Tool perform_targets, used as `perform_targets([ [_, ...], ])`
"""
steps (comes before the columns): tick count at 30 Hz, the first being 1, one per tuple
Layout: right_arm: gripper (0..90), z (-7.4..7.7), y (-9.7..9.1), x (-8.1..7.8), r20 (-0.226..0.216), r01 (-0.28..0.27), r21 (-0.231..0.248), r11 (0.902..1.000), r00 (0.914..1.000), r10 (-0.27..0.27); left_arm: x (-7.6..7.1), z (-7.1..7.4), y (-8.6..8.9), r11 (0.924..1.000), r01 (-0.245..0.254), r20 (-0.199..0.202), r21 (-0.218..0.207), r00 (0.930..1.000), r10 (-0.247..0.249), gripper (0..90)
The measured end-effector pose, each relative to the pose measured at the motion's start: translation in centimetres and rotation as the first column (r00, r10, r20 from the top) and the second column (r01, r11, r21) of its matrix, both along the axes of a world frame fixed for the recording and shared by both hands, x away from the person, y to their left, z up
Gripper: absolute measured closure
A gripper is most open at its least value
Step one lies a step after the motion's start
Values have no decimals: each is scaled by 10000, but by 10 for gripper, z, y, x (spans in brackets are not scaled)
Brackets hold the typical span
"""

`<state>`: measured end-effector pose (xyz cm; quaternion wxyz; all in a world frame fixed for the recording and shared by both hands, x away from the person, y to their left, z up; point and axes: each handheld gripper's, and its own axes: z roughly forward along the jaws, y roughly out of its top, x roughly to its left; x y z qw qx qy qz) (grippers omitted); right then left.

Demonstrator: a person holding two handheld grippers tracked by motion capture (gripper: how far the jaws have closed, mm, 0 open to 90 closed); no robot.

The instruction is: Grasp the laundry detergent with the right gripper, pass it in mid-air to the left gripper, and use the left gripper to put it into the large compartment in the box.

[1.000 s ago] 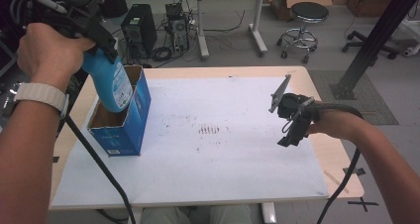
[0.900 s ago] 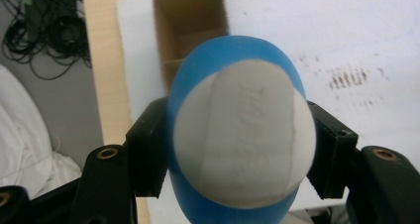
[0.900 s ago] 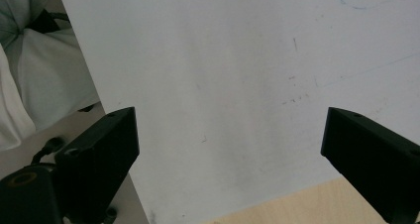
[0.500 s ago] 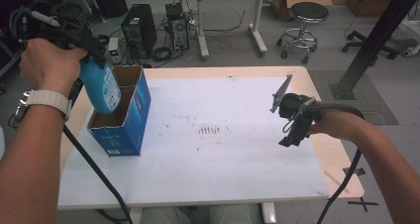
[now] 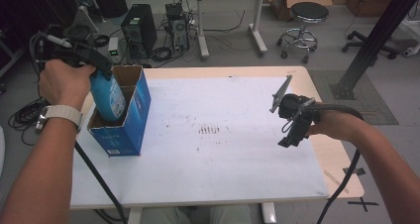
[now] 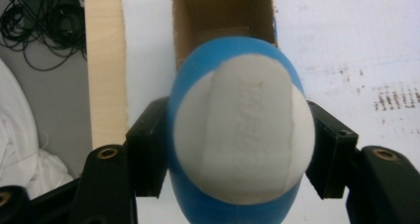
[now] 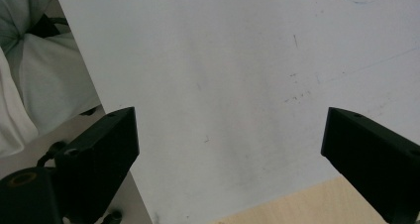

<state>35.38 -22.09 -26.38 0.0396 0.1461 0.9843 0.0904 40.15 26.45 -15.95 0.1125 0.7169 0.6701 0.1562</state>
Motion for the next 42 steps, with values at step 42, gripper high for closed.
perform_targets([
  [42, 78, -13, -5, -1, -255, 339, 80, 9994, 9991, -337, 13, -116, -1, 9994, 303, -705, 181, 9971, -289, 381],
])
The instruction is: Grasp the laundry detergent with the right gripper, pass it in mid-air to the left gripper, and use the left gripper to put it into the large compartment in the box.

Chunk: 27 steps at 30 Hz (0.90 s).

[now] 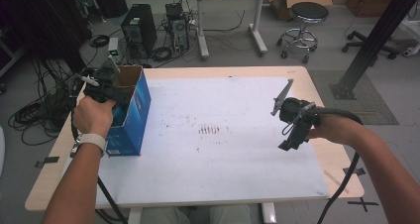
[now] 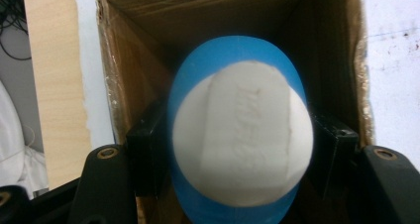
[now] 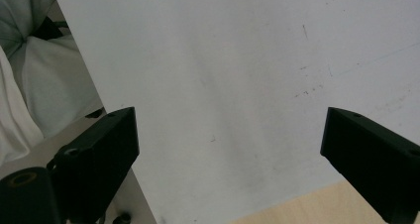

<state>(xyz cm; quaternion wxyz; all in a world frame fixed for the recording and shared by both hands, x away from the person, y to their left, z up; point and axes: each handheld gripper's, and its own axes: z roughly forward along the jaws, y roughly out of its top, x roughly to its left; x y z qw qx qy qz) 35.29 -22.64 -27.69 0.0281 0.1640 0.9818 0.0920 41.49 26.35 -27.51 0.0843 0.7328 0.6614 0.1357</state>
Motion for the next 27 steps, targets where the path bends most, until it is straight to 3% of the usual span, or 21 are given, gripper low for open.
perform_targets([
  [19, 82, -2, 4, -1, -82, -133, 7, 9999, 9999, 133, -3, -1, 7, 9993, -110, 287, -365, 9995, 120, 363],
  [27, 81, 1, 5, -3, -20, -178, 5, 9998, 9998, 178, -9, 14, 12, 9977, -74, 671, -668, 9977, 118, 298],
])
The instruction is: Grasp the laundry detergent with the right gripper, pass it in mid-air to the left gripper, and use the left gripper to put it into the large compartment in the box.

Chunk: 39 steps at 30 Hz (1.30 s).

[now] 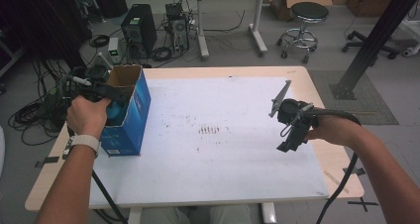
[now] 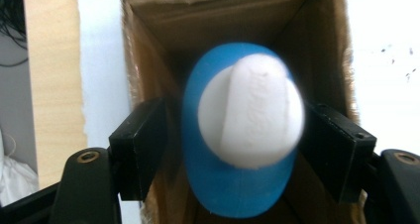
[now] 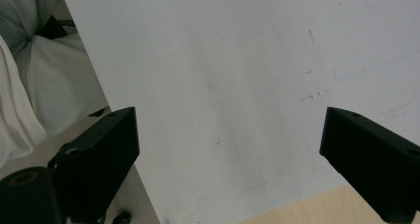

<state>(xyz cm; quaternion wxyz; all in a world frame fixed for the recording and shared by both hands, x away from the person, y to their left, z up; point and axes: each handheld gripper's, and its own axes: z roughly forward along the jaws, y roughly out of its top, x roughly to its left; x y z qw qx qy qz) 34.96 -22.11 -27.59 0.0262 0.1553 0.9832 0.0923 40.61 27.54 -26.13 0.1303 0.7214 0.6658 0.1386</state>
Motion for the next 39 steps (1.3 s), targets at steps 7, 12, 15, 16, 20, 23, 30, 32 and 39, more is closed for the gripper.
perform_targets([
  [7, 81, 3, 2, -2, 65, -5, -4, 10000, 10000, 5, -6, 15, 1, 9996, 115, 39, -244, 9999, -114, 238],
  [12, 81, 7, 3, -4, 112, -25, -25, 10000, 9999, 26, -10, 26, 1, 9993, 249, 246, -271, 9994, -242, 212],
  [15, 81, 9, 3, -5, 144, -26, 1, 10000, 9999, 26, -13, 34, 0, 9985, 430, 335, -351, 9986, -418, 189],
  [16, 81, 9, 3, -5, 161, -30, 9, 10000, 9999, 30, -13, 36, -1, 9979, 497, 329, -428, 9983, -483, 172],
  [20, 81, 10, 3, -5, 161, 3, -27, 10000, 9999, -3, -15, 47, -5, 9944, 801, 212, -697, 9967, -788, 143],
  [23, 80, 11, 3, -6, 179, -23, -33, 10000, 9998, 24, -17, 54, -10, 9924, 1018, 110, -693, 9948, -1013, 132],
  [30, 81, 15, 3, -7, 265, -8, 52, 10000, 9996, 7, -22, 71, -22, 9869, 1442, 62, -720, 9895, -1441, 106],
  [32, 81, 16, 3, -8, 269, -20, 43, 10000, 9996, 18, -24, 76, -26, 9843, 1620, 108, -702, 9868, -1617, 99],
  [39, 80, 18, 3, -9, 320, -45, 95, 9999, 9995, 41, -30, 91, -41, 9678, 2308, 186, -1006, 9730, -2301, 98],
])
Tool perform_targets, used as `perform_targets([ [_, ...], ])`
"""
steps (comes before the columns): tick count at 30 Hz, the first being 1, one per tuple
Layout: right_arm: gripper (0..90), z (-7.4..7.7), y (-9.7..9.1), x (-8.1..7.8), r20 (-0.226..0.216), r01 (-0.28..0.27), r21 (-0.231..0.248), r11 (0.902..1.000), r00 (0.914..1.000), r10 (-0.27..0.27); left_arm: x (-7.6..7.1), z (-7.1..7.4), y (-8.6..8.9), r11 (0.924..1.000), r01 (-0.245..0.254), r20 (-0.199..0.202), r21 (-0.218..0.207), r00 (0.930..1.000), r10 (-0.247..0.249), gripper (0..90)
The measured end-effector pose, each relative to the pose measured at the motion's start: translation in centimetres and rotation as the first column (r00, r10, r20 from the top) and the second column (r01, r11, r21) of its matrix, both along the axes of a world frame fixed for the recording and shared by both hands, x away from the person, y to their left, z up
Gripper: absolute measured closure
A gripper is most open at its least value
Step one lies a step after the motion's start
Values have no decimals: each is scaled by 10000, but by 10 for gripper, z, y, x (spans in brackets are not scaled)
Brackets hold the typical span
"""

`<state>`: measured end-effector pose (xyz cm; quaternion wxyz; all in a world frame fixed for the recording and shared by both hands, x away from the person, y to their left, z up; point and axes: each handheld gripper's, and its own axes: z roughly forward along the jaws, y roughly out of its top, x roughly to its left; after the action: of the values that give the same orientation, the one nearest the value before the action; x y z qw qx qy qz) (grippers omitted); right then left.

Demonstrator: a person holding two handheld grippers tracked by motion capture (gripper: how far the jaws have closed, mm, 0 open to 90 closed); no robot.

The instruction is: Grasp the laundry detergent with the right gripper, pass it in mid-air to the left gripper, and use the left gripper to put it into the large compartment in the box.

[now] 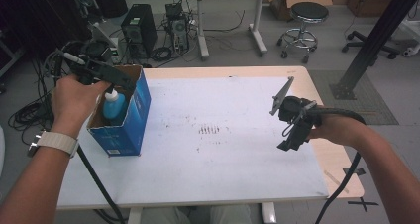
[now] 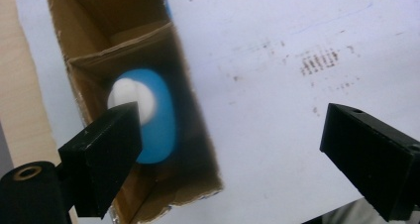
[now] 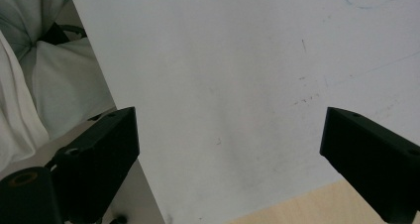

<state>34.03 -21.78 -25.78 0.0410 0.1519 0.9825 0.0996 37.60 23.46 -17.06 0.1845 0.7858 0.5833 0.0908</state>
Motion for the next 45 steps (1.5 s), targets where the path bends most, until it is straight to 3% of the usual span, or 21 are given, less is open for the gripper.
perform_targets([
  [5, 80, 2, 0, -1, 20, -14, 25, 10000, 10000, 14, -3, 6, -13, 9985, 536, 17, 93, 9986, -537, 90],
  [11, 80, 2, 0, -1, 3, -1, 51, 10000, 10000, 1, -8, 11, -38, 9863, 1591, -36, 441, 9873, -1591, 82],
  [15, 79, 3, 1, -1, -17, 21, 38, 10000, 10000, -21, -12, 14, -53, 9739, 2189, -24, 608, 9757, -2191, 75],
  [23, 77, 5, 3, -1, 22, -23, 170, 9999, 10000, 23, -20, 16, -84, 9394, 3269, -103, 1030, 9447, -3276, 69],
  [25, 77, 6, 4, -1, 22, -24, 167, 9999, 10000, 24, -21, 16, -88, 9349, 3393, -84, 1043, 9403, -3404, 66],
  [31, 77, 6, 6, -1, 21, -54, 156, 9999, 10000, 53, -26, 14, -105, 9045, 4082, -54, 1233, 9117, -4107, 67],
  [34, 77, 5, 7, 0, 3, -41, 131, 9999, 10000, 41, -29, 12, -114, 8851, 4454, -84, 1349, 8938, -4485, 67],
  [35, 77, 5, 8, 0, 3, -56, 117, 9999, 10000, 56, -29, 11, -115, 8827, 4497, -80, 1365, 8915, -4529, 66],
  [37, 77, 5, 9, 0, -23, -60, 139, 9999, 10000, 60, -31, 11, -120, 8688, 4734, -65, 1452, 8785, -4777, 66],
  [38, 77, 5, 10, 0, -20, -57, 143, 9999, 10000, 57, -32, 10, -123, 8571, 4905, -76, 1574, 8685, -4957, 65],
  [43, 76, 6, 13, 1, -26, -99, 142, 9999, 9999, 99, -35, 8, -135, 8252, 5354, -174, 1801, 8405, -5415, 66],
  [45, 76, 6, 13, 1, -16, -106, 162, 9998, 9999, 106, -37, 6, -141, 8077, 5594, -241, 1865, 8244, -5654, 67],
])
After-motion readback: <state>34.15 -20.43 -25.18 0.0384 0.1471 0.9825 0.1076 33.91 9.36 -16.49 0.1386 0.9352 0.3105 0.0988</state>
